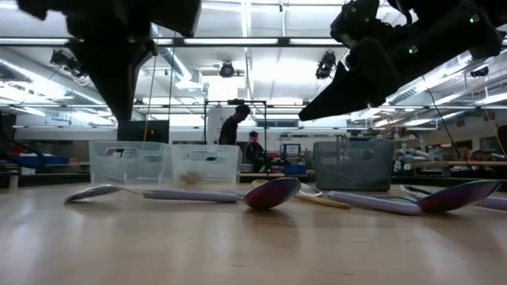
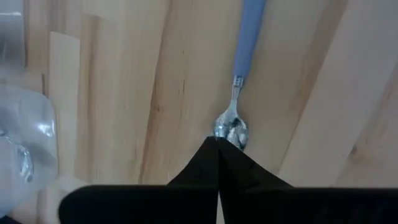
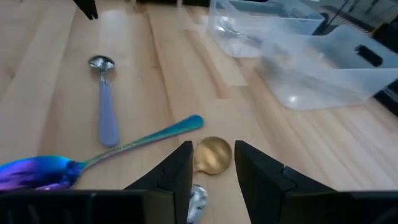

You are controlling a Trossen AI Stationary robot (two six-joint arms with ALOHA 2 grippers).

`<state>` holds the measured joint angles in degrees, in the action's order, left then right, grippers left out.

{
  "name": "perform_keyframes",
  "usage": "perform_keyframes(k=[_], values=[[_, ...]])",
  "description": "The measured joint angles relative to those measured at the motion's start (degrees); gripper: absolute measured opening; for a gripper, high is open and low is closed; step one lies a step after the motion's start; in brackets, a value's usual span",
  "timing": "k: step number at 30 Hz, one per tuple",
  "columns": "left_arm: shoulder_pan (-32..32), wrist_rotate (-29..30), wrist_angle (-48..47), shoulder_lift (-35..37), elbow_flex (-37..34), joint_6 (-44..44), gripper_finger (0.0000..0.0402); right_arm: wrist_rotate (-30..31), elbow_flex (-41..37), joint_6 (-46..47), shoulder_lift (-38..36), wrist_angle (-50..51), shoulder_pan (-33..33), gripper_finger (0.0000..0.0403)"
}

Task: Sort silverware by color (type)
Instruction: Put the purple spoon into the left transparent bin

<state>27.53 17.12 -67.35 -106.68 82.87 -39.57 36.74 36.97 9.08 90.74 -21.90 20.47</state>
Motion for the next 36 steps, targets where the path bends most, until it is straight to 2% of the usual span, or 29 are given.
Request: perform_keyframes(k=[5,14,18,25,29,36], values=[[-0.85,-1.15,1.51,-0.02,-0.38,0.54,0.0018,-0.69,0.0,0.0,-0.96,0.6,0.17,0.0123],[-2.56,-6.15,12.95,-0.23,-6.75,3.89,0.0116,-2.31,0.0,0.9,-0.96,0.33,0.15,0.0122],[-3.89,-8.56,17.43,-0.23,-9.51,5.38,0.0144,-3.77,0.0,1.34,-0.96,0.12,0.15,0.0122],[-6.16,-10.08,19.11,-0.19,-13.14,8.75,0.0153,-3.99,0.0,1.72,-0.96,0.03,0.15,0.0122],[-8.16,-13.67,23.16,-0.17,-15.02,10.05,0.0153,-4.02,0.0,2.36,-0.96,-0.06,0.15,0.0122],[-9.78,-15.22,23.81,-0.2,-15.15,10.23,0.0153,-4.43,0.0,2.8,-0.96,-0.2,0.15,0.0122]])
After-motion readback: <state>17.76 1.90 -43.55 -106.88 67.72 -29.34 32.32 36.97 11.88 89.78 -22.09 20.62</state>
